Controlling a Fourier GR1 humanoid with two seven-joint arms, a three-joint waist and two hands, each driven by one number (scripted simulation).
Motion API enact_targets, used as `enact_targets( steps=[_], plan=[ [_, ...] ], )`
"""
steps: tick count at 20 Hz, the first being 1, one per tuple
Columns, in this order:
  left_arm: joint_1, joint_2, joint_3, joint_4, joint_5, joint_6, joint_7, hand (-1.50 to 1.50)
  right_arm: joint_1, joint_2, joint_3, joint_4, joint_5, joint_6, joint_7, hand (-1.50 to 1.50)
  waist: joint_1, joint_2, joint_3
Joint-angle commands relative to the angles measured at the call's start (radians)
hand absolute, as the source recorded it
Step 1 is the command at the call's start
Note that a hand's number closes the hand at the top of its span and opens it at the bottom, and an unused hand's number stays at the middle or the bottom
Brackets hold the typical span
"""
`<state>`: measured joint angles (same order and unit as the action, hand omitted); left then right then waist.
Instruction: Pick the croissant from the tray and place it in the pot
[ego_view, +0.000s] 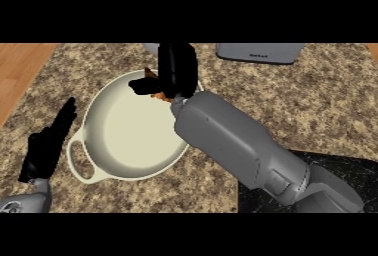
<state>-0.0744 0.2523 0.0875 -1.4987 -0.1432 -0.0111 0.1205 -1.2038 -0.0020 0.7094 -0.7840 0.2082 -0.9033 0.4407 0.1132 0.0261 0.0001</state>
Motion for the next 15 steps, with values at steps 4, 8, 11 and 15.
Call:
enact_targets(
  steps=[4, 8, 11, 15],
  plan=[
    [-0.006, -0.008, 0.009, -0.033, -0.014, 0.030, 0.067, 0.00, 0.030, 0.002, -0.054, -0.088, -0.223, -0.040, -0.131, -1.50, -0.047, -0.012, 0.000],
    [0.055, 0.003, 0.042, -0.026, 0.003, 0.018, 0.017, 0.00, 0.120, 0.002, -0.073, -0.183, -0.288, 0.023, -0.229, -1.50, -0.087, -0.021, 0.000],
    [0.087, 0.018, 0.076, -0.044, 0.028, 0.003, 0.018, 0.00, 0.240, 0.002, -0.076, -0.272, -0.270, 0.032, -0.282, -1.50, -0.108, -0.027, 0.000],
    [0.086, 0.041, 0.116, -0.039, 0.051, -0.019, 0.014, 0.00, 0.369, -0.051, -0.067, -0.430, -0.230, 0.059, -0.270, -1.50, -0.116, -0.029, 0.000]
  ],
)
